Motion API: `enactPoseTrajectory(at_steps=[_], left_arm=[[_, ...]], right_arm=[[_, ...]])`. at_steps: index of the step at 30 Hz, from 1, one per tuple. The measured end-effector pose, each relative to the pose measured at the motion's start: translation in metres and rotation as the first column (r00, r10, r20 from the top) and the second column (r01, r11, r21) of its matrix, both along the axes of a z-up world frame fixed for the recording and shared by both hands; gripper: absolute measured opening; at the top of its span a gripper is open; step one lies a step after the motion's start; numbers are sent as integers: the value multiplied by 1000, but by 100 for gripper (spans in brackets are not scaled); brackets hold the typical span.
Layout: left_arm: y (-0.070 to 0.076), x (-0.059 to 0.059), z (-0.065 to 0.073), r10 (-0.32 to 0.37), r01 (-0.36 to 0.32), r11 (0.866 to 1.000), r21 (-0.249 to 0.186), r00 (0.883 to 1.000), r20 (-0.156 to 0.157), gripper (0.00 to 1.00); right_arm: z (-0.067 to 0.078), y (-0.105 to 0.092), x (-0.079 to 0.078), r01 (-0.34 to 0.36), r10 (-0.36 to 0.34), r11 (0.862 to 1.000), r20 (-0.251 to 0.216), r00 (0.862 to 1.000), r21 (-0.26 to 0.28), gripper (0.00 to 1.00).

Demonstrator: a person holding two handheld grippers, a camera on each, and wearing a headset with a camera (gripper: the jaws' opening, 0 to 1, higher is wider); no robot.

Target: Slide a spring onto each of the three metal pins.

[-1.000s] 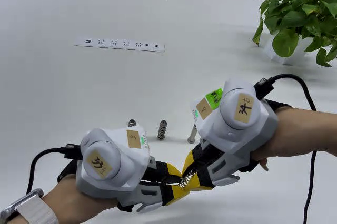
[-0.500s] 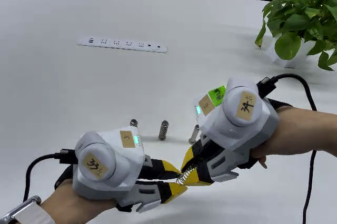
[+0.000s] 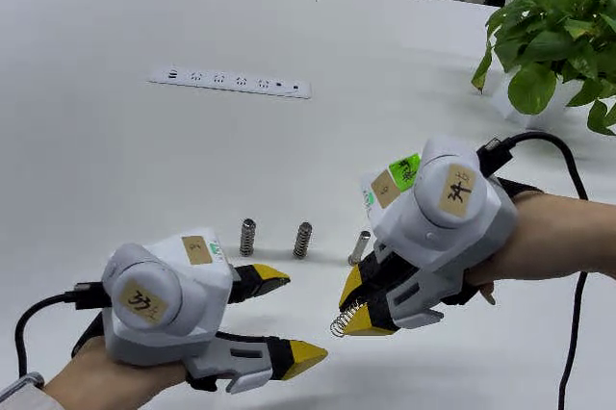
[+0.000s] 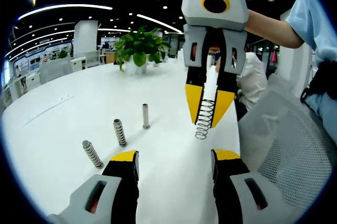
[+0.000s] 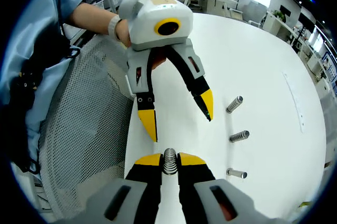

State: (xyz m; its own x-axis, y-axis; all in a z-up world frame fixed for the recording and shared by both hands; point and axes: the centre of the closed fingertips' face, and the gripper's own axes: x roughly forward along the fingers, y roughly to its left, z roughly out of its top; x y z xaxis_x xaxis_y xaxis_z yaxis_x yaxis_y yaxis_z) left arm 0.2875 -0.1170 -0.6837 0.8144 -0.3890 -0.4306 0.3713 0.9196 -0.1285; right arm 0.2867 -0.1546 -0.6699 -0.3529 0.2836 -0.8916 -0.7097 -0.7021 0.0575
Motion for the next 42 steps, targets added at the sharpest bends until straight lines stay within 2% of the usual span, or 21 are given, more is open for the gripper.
enactPoseTrajectory(at_steps=[5,7,13,20,23,27,32,36,42], left_arm=[[19,-5,0,69,-69,998,-3,998,4,67],[29,-7,-1,105,-105,994,7,994,8,71],[52,-14,-1,195,-195,981,-1,981,4,84],[68,-17,3,257,-257,966,-19,966,13,100],[67,-19,3,254,-253,966,-43,967,-3,100],[67,-19,0,250,-251,968,-24,968,-10,100],[65,-19,-1,249,-249,968,-25,968,-17,100],[64,-20,-3,242,-243,970,-10,970,-26,100],[67,-19,-3,261,-261,965,-24,965,-17,100]], right_arm=[[-2,-3,4,-6,6,1000,14,1000,-8,12],[-3,-5,6,-9,9,1000,22,1000,-17,12],[-4,-6,9,-9,9,1000,25,1000,-23,12],[-4,-6,13,-11,12,1000,32,999,-29,12],[-4,-7,14,-12,13,999,34,999,-30,12],[-3,-6,19,-10,11,1000,40,999,-24,12],[4,1,35,11,-10,1000,54,998,-12,12],[11,6,48,1,0,1000,85,996,-10,12],[17,18,70,-6,7,1000,124,992,-8,12]])
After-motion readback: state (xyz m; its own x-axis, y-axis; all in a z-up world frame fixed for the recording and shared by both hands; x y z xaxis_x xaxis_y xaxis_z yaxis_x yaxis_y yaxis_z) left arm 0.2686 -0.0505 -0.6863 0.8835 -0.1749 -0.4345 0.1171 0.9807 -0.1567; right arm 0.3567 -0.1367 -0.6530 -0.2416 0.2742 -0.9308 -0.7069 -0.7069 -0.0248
